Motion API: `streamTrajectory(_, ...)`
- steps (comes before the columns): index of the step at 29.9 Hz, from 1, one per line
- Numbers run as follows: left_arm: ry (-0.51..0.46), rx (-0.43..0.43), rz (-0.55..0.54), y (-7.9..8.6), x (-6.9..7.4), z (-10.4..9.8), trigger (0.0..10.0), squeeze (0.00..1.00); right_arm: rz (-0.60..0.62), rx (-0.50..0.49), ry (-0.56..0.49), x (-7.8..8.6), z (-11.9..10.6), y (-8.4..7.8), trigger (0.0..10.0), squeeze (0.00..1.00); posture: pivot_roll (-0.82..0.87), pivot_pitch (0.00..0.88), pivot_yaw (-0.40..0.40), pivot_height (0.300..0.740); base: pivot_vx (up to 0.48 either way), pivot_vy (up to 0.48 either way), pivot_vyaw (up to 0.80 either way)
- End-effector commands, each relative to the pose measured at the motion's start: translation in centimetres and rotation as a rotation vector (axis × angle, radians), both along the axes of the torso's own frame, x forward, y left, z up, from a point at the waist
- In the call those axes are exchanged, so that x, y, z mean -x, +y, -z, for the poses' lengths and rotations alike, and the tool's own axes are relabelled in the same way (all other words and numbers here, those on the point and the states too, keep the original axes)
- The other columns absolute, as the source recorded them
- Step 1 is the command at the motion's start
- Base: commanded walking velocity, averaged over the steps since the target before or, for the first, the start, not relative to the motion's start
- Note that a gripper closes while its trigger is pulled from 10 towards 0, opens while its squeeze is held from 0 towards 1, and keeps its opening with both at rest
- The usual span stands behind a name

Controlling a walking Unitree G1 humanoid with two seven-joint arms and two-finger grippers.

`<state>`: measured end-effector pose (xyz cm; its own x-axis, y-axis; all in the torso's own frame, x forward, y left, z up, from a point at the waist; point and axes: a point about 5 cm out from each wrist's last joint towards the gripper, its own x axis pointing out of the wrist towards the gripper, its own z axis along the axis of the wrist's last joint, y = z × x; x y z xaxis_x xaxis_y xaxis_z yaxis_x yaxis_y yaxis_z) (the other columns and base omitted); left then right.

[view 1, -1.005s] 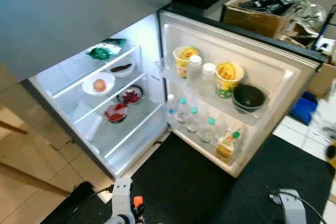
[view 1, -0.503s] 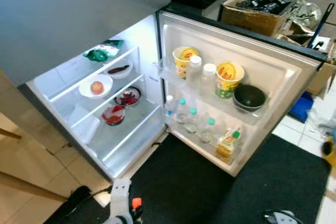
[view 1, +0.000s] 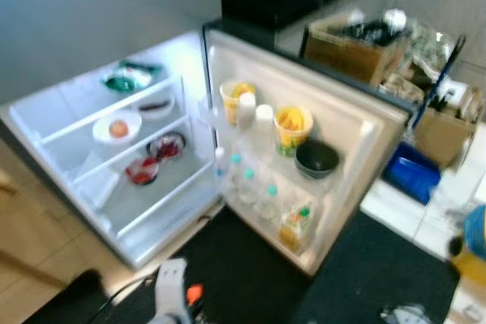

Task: Restocking fridge

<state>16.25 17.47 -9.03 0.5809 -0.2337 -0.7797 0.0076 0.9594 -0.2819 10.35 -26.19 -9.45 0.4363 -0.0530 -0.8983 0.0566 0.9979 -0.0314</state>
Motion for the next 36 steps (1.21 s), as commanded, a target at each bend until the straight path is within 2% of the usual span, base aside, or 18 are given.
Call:
streamTrajectory(1,0.007,0.003,-0.008,0.32,0.21,0.05,10.0,0.00,0.000,-0.011,0.014,0.45,0.23,0.35,10.0,0.00,-0.06,0.056,0.011,0.740,0.000,0.000,0.00)
streamTrajectory(5,0.008,0.005,0.006,0.30,0.31,0.08,10.0,0.00,-0.001,-0.014,0.012,0.46,0.23,0.38,10.0,0.00,-0.06,0.058,0.011,0.740,0.064,0.000,0.00)
streamTrajectory(29,0.005,-0.007,0.033,0.43,0.26,0.03,10.0,0.00,-0.009,-0.034,0.006,0.43,0.31,0.78,10.0,0.00,-0.06,0.056,0.016,0.740,0.302,0.000,0.00)
streamTrajectory(36,0.001,-0.023,0.031,0.54,0.11,-0.02,10.0,0.00,-0.011,-0.035,0.007,0.45,0.33,0.84,10.0,0.00,-0.06,0.053,0.019,0.740,0.000,0.000,0.00)
